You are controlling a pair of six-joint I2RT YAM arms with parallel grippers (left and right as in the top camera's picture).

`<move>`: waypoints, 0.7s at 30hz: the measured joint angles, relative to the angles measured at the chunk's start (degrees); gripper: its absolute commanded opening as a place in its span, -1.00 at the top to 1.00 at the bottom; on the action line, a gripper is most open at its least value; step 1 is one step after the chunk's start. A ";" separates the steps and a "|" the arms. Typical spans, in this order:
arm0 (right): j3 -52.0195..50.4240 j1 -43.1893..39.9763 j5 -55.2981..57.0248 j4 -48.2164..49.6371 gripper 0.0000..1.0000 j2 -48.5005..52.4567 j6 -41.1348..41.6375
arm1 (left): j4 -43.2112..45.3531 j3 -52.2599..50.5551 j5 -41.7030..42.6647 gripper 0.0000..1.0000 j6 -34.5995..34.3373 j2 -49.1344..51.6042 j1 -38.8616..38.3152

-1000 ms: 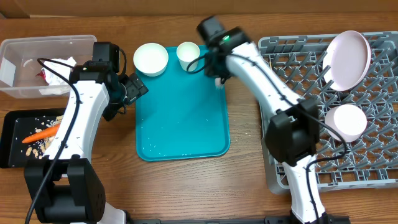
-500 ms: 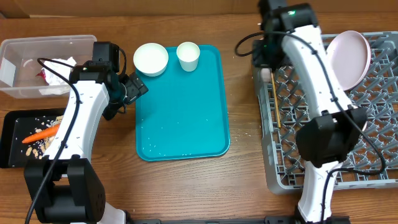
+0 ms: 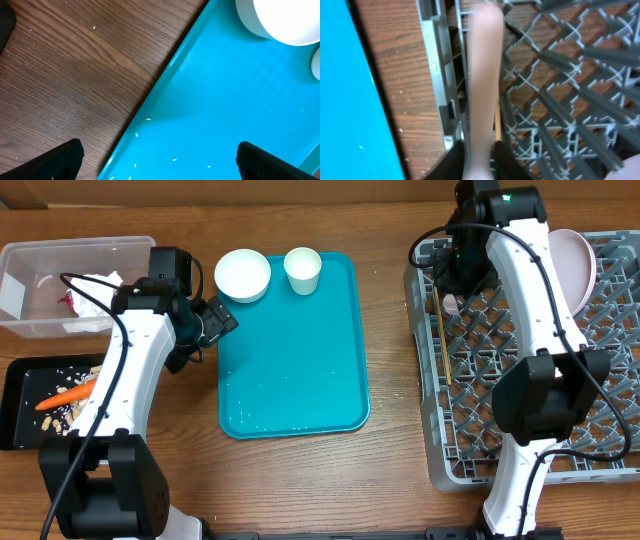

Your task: Sort waste into correct bins and load items into the dishwasher rack

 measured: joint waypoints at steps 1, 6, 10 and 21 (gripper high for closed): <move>-0.42 0.00 -0.04 0.28 -0.06 0.00 -0.26 | -0.02 0.00 0.00 -1.00 0.00 0.00 0.00; -1.99 0.00 -0.15 0.90 -0.64 0.00 -0.26 | -0.46 0.00 0.02 -1.00 0.00 0.00 0.00; -1.99 0.02 -1.14 0.63 -0.63 0.00 -0.22 | -0.46 0.00 0.02 -1.00 0.00 0.00 0.00; -1.95 2.51 -21.31 5.09 -0.89 0.00 -0.13 | 1.29 0.00 4.66 -1.00 4.94 0.00 0.00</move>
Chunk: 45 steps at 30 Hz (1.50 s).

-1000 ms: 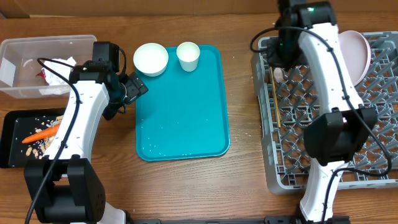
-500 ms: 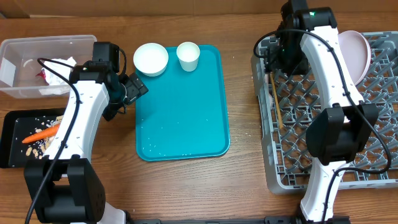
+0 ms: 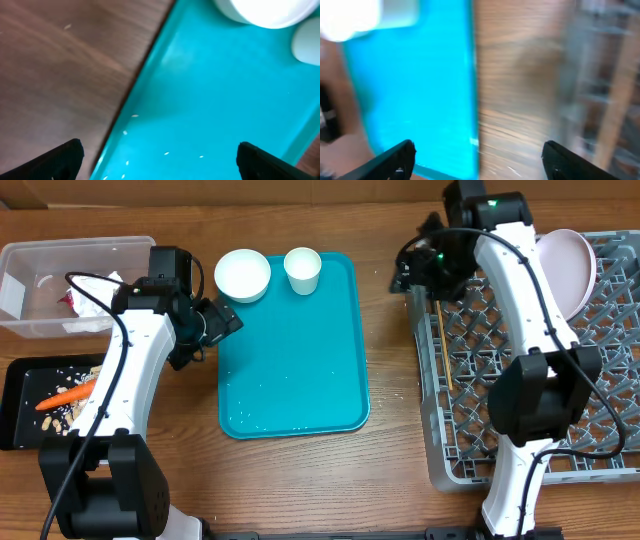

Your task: Sort waste into correct bins and load items into the dishwasher rack

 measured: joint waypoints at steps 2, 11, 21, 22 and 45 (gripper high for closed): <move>0.00 1.33 -5.03 3.30 -1.00 0.00 0.15 | 1.44 -0.02 0.96 -1.00 2.12 0.00 0.00; 0.00 7.76 -6.99 12.26 -1.00 0.00 0.37 | 2.36 3.15 0.68 -1.00 5.29 0.00 0.02; 0.00 9.40 -6.16 15.82 -1.00 0.00 0.35 | -9.79 18.91 -5.35 -1.00 5.53 5.09 0.07; 0.00 9.40 -6.16 16.28 -1.00 0.00 0.33 | -11.67 20.83 -5.31 -1.00 5.81 6.71 0.07; 0.00 9.40 -5.99 16.72 -1.00 0.00 0.37 | -6.27 39.12 0.13 -0.77 1.33 29.77 0.11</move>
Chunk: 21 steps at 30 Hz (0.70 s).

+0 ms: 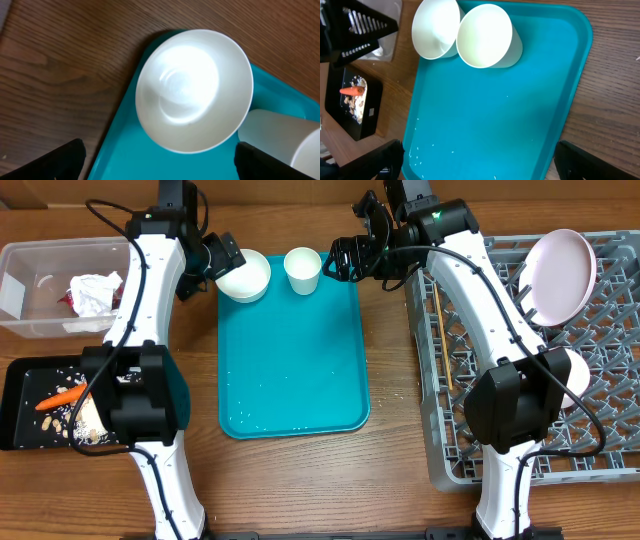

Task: Sort waste into correct bins and load items into the dishwasher rack
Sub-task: 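Grasp the white bowl rim with the left gripper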

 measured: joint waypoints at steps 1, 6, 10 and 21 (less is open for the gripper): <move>0.00 0.00 -0.02 0.00 -1.00 0.00 -0.04 | 0.24 0.04 0.00 -0.74 -1.22 0.52 0.00; 0.00 0.02 0.20 0.02 -1.00 0.00 0.00 | 0.09 0.11 0.00 -0.69 -6.32 3.93 -0.07; 0.00 0.00 0.33 0.02 -1.00 0.00 0.00 | 0.00 0.09 0.00 -0.34 -8.39 6.10 -0.39; 0.00 0.00 0.37 0.04 -1.00 0.00 0.00 | 0.46 0.11 -2.78 -0.04 -9.53 6.47 -3.54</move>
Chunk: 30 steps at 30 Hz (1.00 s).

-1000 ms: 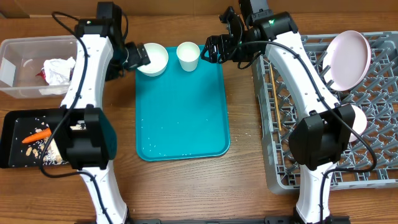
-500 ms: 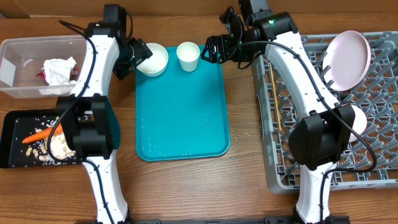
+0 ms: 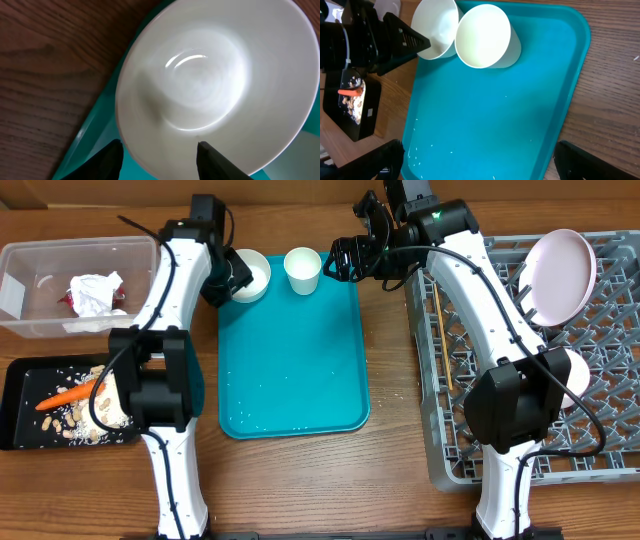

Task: Sort waste into correct bins and load items into the dishwasher rack
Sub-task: 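Grasp the white bowl rim with the left gripper, then slide the white bowl to the tray center and open the left gripper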

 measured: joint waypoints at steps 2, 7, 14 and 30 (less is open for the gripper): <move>0.00 0.02 0.02 -0.04 -1.00 0.00 -0.02 | -0.13 -0.02 -1.53 -0.06 -0.48 0.00 -0.42; 0.00 0.00 0.02 -0.02 -1.00 0.00 0.02 | -0.13 -0.09 -3.15 -0.09 -4.61 0.00 -0.72; 0.00 0.00 0.00 -0.02 -1.00 0.00 0.00 | -0.20 -0.13 -3.80 -0.02 -9.81 0.00 -0.72; 0.00 0.02 0.02 -0.04 -1.00 0.00 0.00 | -0.44 -3.26 -3.08 0.85 -13.92 0.00 -0.72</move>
